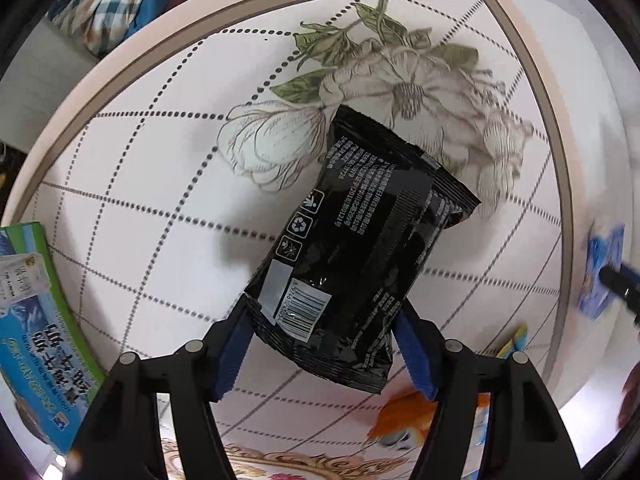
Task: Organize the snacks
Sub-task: 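Grasp the black snack bag with the left tool while the right tool grasps the blue tissue pack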
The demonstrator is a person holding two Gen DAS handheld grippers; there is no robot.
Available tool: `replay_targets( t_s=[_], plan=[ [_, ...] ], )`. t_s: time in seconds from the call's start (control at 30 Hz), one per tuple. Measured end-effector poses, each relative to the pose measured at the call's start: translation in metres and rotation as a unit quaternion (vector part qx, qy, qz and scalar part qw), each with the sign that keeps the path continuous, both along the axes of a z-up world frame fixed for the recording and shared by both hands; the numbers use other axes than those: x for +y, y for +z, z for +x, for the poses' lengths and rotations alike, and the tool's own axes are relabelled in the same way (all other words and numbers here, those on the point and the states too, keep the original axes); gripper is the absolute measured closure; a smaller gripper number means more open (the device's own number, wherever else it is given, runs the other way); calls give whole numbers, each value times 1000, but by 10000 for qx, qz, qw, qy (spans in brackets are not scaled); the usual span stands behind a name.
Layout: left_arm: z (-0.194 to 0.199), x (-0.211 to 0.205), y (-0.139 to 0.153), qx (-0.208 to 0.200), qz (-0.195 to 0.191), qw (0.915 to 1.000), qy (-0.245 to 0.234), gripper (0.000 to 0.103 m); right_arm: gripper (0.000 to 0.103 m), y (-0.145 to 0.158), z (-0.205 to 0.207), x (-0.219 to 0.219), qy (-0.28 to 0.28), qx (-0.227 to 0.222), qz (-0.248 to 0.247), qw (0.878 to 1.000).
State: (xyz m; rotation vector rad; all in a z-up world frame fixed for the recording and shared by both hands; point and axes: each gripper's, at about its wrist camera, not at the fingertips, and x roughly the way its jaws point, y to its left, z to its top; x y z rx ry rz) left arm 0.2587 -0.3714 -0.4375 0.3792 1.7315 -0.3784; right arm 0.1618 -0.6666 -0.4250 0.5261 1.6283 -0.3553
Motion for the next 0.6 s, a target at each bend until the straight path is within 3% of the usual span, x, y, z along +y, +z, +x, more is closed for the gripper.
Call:
replay_targets(
  t_s=[0.23, 0.6],
  plan=[
    [-8, -5, 14, -60, -374, 9993, -14, 32, 0, -3, 13, 13, 425, 1, -140, 9990],
    [32, -58, -12, -248, -196, 9992, -230, 32, 0, -28, 30, 18, 607, 236, -335, 9973]
  ],
)
